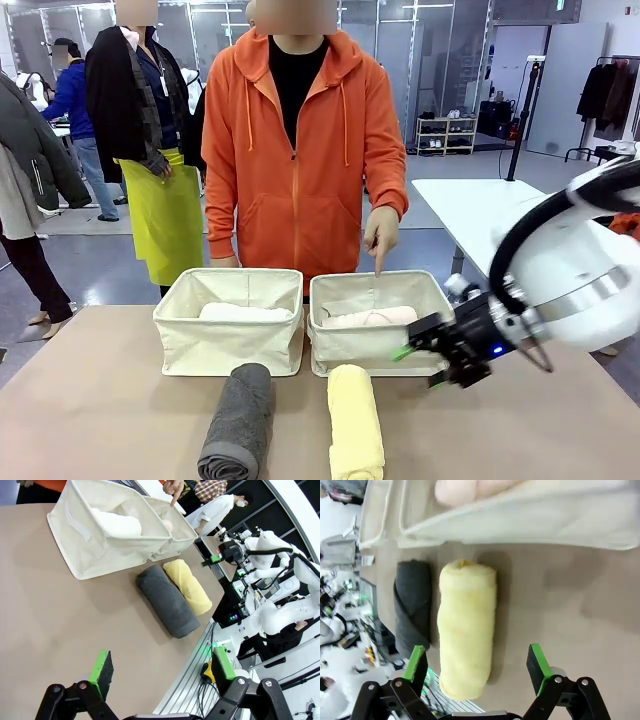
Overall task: Divide the towels into two baskets.
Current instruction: Pick up one hotel-folded towel from the bottom of the table and place it in the Fabric basket indicated by the person.
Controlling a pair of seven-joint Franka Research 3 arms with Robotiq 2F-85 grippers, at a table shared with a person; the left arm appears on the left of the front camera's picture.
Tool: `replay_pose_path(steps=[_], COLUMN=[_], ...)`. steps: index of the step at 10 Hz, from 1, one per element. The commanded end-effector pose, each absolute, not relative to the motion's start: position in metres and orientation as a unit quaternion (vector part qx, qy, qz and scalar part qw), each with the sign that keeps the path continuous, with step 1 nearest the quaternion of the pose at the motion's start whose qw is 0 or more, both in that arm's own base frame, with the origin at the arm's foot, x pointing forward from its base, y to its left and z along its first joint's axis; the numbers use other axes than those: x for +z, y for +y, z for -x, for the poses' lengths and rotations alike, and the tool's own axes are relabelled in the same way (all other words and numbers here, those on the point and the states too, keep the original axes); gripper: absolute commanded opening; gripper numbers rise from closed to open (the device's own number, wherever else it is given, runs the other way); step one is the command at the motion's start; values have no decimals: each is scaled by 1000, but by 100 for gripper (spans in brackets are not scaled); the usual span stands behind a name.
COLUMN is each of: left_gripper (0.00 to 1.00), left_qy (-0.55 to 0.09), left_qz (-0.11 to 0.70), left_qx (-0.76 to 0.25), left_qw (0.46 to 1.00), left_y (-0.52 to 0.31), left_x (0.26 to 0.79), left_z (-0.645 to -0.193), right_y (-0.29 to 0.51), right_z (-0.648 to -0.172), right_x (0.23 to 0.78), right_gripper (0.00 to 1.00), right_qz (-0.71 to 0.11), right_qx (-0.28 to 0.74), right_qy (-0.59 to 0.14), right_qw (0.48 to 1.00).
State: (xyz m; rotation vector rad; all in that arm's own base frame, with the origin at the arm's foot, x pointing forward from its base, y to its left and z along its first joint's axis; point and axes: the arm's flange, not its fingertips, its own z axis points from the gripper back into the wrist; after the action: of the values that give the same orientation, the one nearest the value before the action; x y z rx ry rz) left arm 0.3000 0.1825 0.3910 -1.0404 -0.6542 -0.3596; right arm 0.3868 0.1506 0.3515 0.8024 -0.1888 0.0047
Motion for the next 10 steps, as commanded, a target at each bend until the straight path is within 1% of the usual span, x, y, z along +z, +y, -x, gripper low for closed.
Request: replay_pose_path(steps=[1,4,10], left_gripper=[100,100,100], left_qy=[-304,-304,-304], left_qz=[490,490,490], left_qx=[-171,-171,-171], left_qw=[799,799,799], left_y=[184,184,184], left_x=[393,393,393], left_z=[-296,-296,-296], right_y=[168,205,233], right_z=[-310,-305,-310], right_x=[327,313,302], right_gripper=[100,100,100], right_qz=[-362,-346,-326], right_qx=[15,5,1], right_qy=[-84,-86,-102], right_qw=[928,934,940])
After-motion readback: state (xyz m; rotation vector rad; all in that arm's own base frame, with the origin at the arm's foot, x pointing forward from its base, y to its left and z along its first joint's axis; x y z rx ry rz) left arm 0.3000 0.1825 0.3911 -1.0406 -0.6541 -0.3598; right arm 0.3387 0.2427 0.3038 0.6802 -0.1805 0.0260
